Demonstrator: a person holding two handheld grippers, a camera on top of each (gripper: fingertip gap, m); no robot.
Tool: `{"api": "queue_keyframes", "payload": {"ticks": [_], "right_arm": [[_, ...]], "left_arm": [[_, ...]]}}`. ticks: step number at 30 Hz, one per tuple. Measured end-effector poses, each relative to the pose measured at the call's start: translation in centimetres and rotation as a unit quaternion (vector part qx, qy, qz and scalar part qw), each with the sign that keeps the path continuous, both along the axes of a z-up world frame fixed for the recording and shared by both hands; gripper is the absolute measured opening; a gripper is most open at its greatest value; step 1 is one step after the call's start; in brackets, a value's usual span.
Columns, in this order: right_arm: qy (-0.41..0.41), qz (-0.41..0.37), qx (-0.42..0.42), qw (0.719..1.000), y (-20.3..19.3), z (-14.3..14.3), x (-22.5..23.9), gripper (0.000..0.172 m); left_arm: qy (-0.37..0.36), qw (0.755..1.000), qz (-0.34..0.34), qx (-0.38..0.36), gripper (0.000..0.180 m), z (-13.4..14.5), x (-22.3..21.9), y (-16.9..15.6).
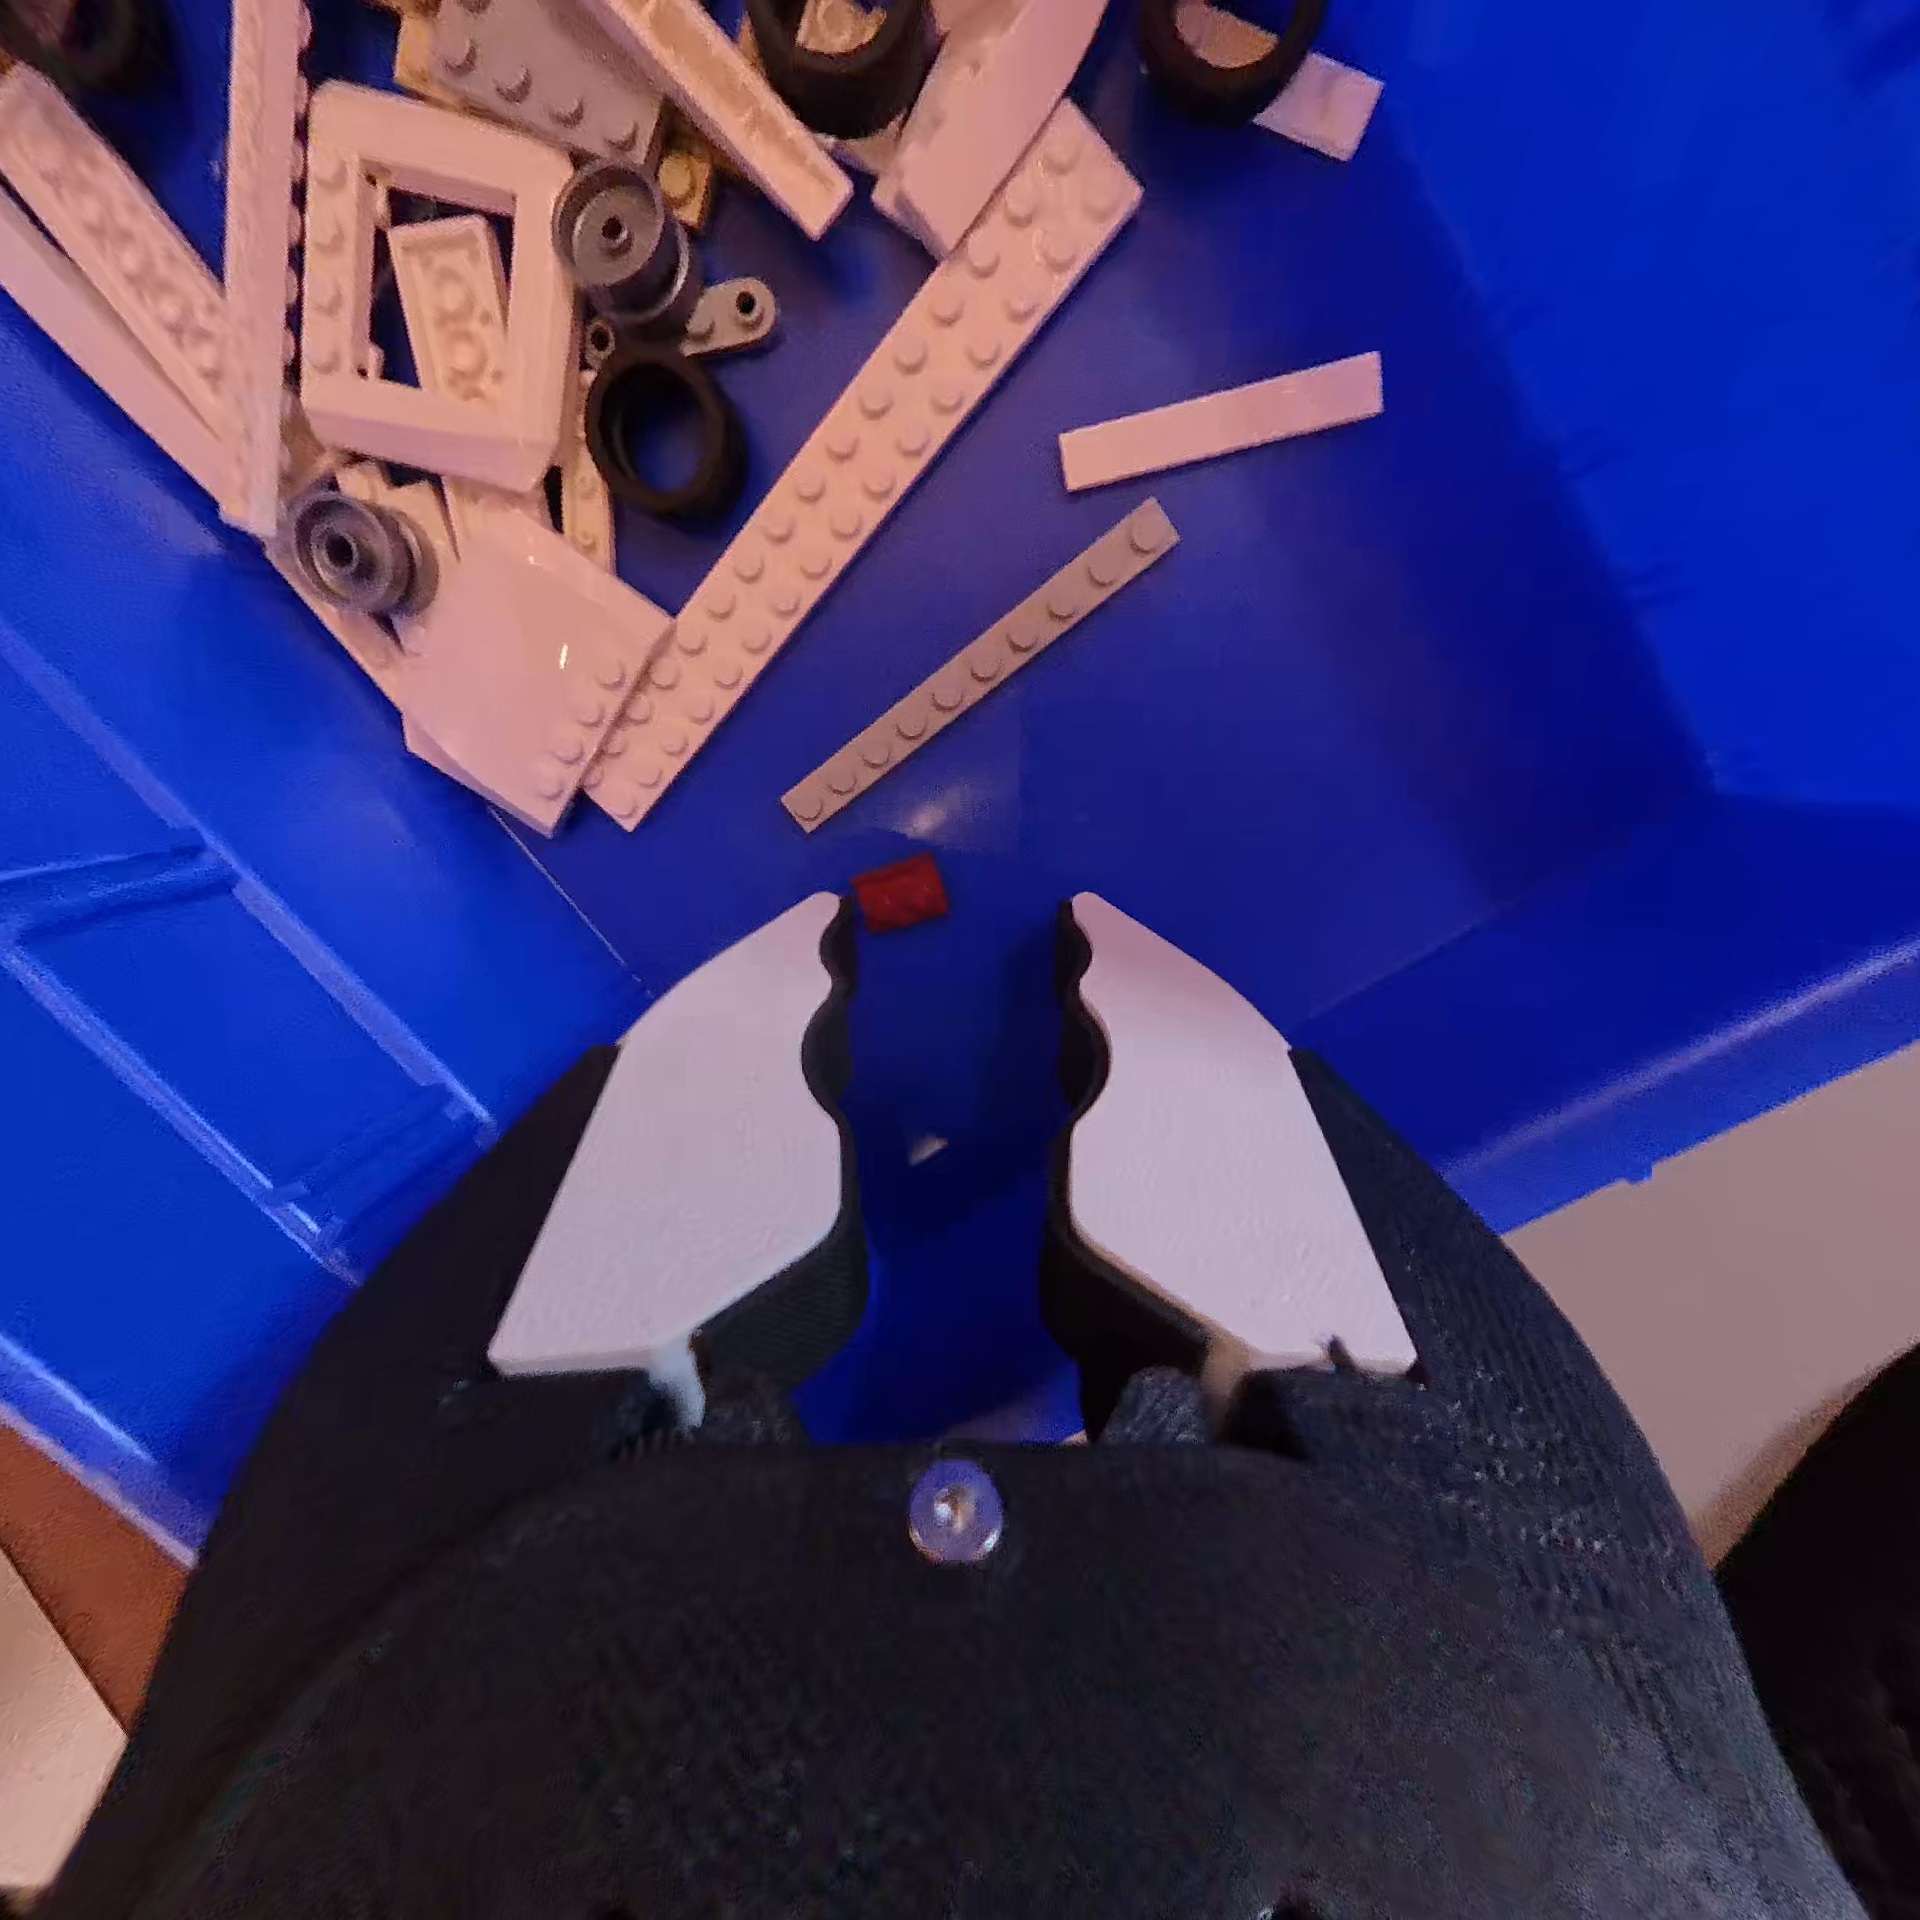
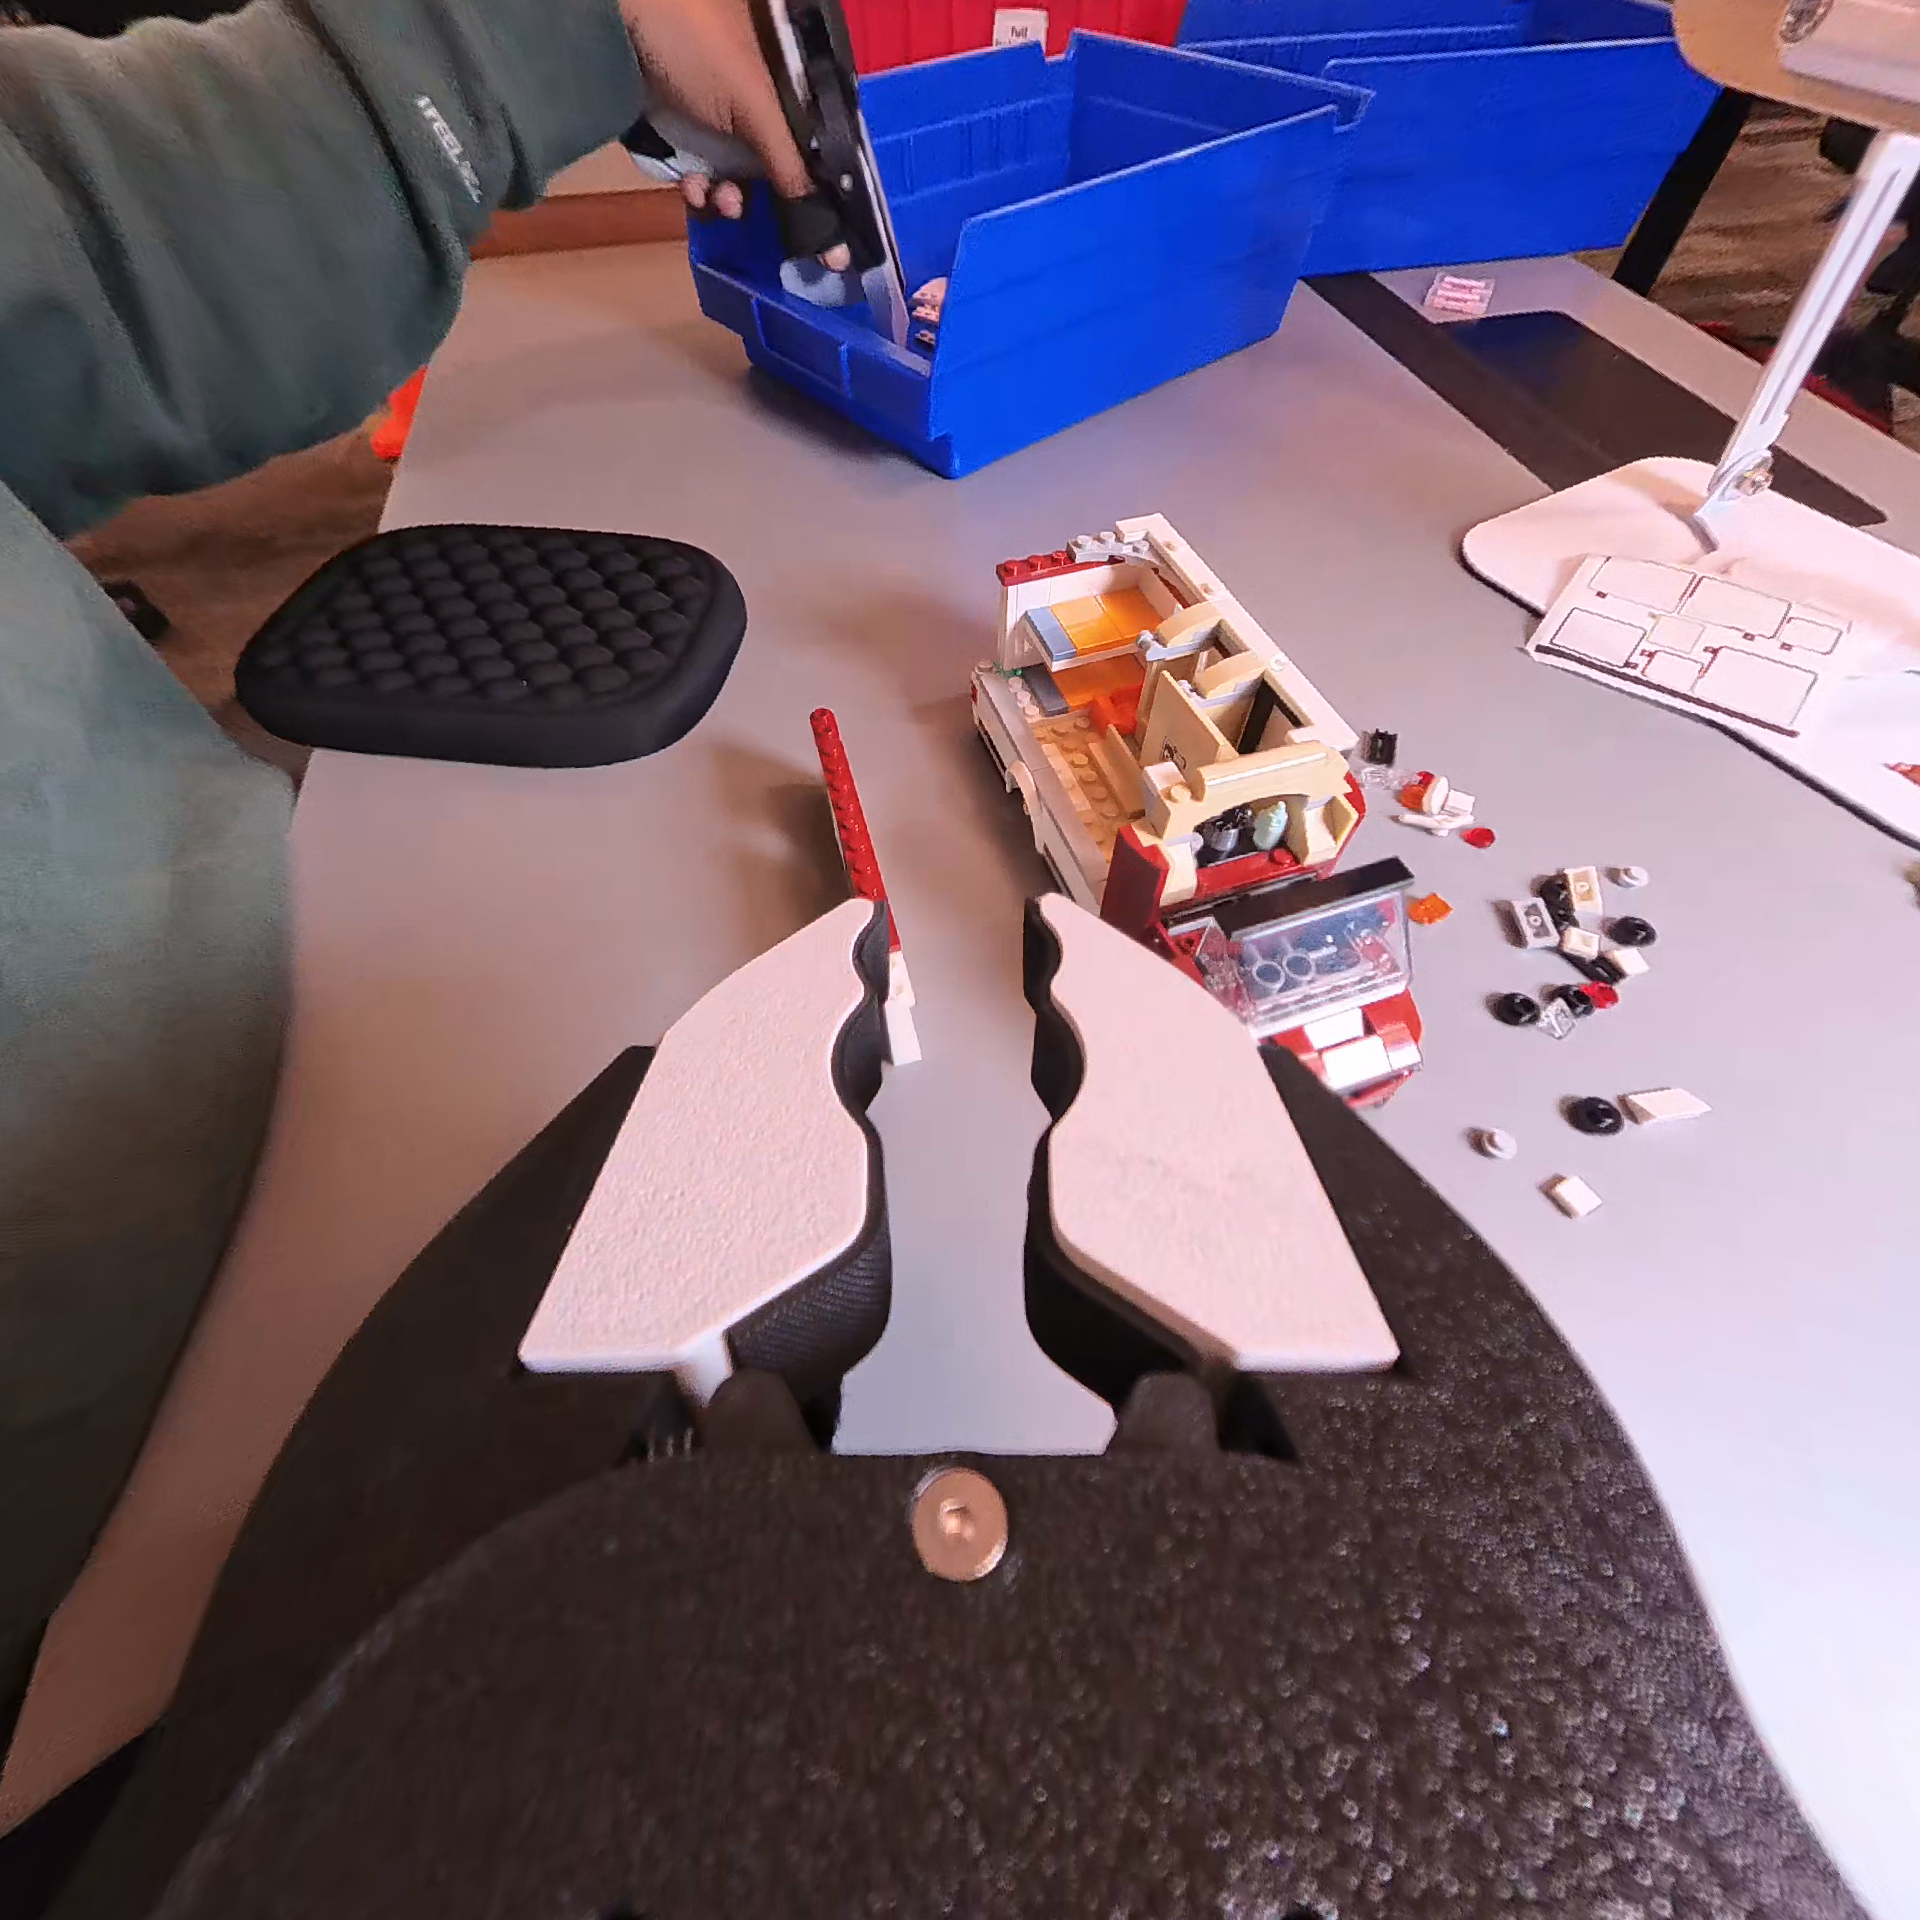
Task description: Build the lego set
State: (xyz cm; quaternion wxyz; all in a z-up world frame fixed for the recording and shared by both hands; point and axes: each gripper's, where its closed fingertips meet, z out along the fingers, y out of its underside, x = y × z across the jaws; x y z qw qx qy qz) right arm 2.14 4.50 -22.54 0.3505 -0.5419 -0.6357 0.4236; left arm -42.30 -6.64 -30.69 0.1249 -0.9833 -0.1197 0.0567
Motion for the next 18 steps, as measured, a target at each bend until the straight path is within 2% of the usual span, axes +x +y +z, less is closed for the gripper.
{"api": "queue_keyframes", "payload": {"ticks": [7, 18], "right_arm": [[-0.002, -0.004, -0.023, 1.000, 0.5, -0.6, 1.4, 0.023], [-0.006, -0.001, -0.027, 1.000, 0.4, -0.9, 2.0, 0.022]], "left_arm": [[-0.016, 0.998, 0.061, -0.022, 0.038, -0.7, -1.1, -0.3], [-0.059, 0.996, 0.063, -0.034, 0.017, -1.0, -1.1, -0.6]]}}
